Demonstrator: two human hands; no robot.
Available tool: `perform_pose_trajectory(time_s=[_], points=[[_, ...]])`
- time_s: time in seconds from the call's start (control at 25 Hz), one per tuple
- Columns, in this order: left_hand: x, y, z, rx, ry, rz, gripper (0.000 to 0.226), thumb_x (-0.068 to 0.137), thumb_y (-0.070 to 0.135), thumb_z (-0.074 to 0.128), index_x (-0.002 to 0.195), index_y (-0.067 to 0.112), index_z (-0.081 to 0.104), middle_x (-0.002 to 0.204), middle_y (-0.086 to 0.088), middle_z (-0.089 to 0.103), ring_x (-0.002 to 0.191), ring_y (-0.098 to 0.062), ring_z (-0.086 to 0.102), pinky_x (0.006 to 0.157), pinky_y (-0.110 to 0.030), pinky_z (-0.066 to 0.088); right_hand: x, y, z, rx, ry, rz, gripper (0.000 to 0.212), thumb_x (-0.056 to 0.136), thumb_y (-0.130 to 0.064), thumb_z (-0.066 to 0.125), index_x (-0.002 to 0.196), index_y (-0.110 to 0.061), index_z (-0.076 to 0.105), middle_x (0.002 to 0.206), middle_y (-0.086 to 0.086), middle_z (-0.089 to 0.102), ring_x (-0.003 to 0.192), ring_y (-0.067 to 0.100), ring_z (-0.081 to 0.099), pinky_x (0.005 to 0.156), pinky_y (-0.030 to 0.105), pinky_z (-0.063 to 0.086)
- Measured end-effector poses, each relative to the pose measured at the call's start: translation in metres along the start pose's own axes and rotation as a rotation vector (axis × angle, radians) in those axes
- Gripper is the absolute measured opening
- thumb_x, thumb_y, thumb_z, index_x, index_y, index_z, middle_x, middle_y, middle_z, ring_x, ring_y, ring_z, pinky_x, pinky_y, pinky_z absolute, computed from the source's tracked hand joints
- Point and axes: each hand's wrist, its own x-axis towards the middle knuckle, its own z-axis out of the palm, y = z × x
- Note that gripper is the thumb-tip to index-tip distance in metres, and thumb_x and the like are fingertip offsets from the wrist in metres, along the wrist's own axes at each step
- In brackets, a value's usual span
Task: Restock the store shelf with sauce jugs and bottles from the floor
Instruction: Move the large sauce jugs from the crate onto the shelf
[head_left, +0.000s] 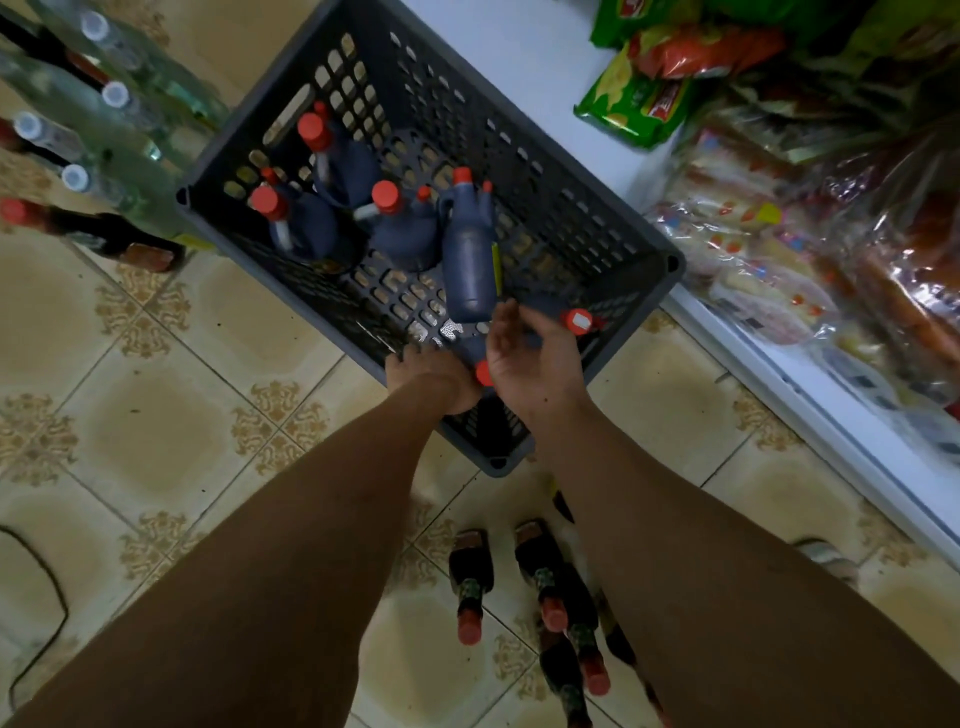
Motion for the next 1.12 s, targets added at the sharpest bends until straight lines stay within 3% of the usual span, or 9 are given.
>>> perform_pose_trajectory(time_s=[0.12,0.24,0.36,0.44,0.52,0.68,0.8,1.0,1.12], points=[[-0.012,-0.001,-0.015,-0.216,-0.003,0.027,0.058,0.091,0.052,0.051,0.138,0.017,0.052,0.153,-0.013,0.033,0.142,-0.034,0.028,0.114,-0.043,0.031,-0.025,-0.011,0.005,-0.072,-0.007,-0.018,0.018,0.098,0.003,0.048,0.110,-0.009,0.054,0.097,0.014,0.060,0.085,0.021,0.064,0.062,0.028,0.057],[-0.034,-0.007,-0.029,-0.368,0.063,0.020,0.043,0.097,0.040,0.046,0.119,0.008,0.064,0.134,-0.018,0.054,0.128,-0.034,0.048,0.109,-0.041,0.040,-0.052,-0.017,0.016,-0.169,0.028,-0.011,0.020,0.096,0.005,0.049,0.096,-0.014,0.055,0.089,0.010,0.052,0.075,0.016,0.053,0.068,0.026,0.046],[-0.060,-0.011,-0.042,-0.736,0.143,-0.023,0.034,0.092,0.038,0.052,0.094,0.007,0.067,0.102,-0.017,0.067,0.098,-0.035,0.063,0.087,-0.040,0.051,-0.087,-0.028,0.024,-0.344,0.064,-0.033,0.023,0.096,0.003,0.051,0.091,-0.019,0.057,0.088,0.006,0.048,0.073,0.015,0.046,0.067,0.027,0.044],[-0.088,-0.009,-0.052,-0.971,0.183,-0.036,0.029,0.091,0.034,0.058,0.079,0.007,0.060,0.075,-0.011,0.057,0.071,-0.027,0.055,0.060,-0.033,0.042,-0.113,-0.037,0.032,-0.471,0.086,-0.077,0.022,0.096,0.001,0.052,0.096,-0.020,0.058,0.089,0.005,0.047,0.074,0.015,0.045,0.068,0.028,0.044],[-0.120,-0.005,-0.063,-1.144,0.229,-0.025,0.029,0.090,0.027,0.061,0.070,0.010,0.050,0.065,-0.008,0.043,0.058,-0.020,0.040,0.053,-0.031,0.028,-0.144,-0.048,0.042,-0.591,0.072,-0.142,0.026,0.095,0.002,0.050,0.103,-0.022,0.057,0.083,0.004,0.048,0.071,0.015,0.044,0.069,0.028,0.043],[-0.212,0.009,-0.099,-1.438,0.289,0.038,0.027,0.082,0.015,0.064,0.058,0.014,0.052,0.053,-0.001,0.048,0.052,-0.015,0.038,0.054,-0.031,0.027,-0.230,-0.063,0.058,-0.731,0.017,-0.246,0.029,0.094,0.004,0.043,0.099,-0.022,0.054,0.071,0.001,0.041,0.058,0.012,0.037,0.072,0.027,0.043],[-0.298,0.026,-0.131,-1.568,0.306,0.118,0.027,0.082,0.015,0.064,0.056,0.019,0.058,0.048,0.009,0.053,0.044,-0.007,0.041,0.050,-0.027,0.028,-0.311,-0.074,0.060,-0.778,-0.054,-0.301,0.024,0.095,0.002,0.044,0.100,-0.020,0.051,0.077,0.001,0.041,0.066,0.015,0.042,0.080,0.031,0.043],[-0.410,0.054,-0.164,-1.512,0.236,0.366,0.021,0.086,0.029,0.068,0.069,0.018,0.068,0.069,0.004,0.065,0.067,-0.010,0.060,0.064,-0.029,0.043,-0.432,-0.097,0.051,-0.833,-0.171,-0.447,0.014,0.097,-0.010,0.050,0.101,-0.023,0.053,0.091,0.001,0.050,0.083,0.021,0.050,0.080,0.041,0.041],[-0.469,0.077,-0.181,-1.372,0.267,0.496,0.022,0.092,0.029,0.062,0.078,0.013,0.069,0.077,0.000,0.063,0.076,-0.012,0.056,0.066,-0.029,0.040,-0.496,-0.115,0.044,-0.890,-0.173,-0.547,0.012,0.097,-0.022,0.052,0.104,-0.031,0.055,0.109,-0.003,0.054,0.100,0.021,0.054,0.080,0.043,0.043]])
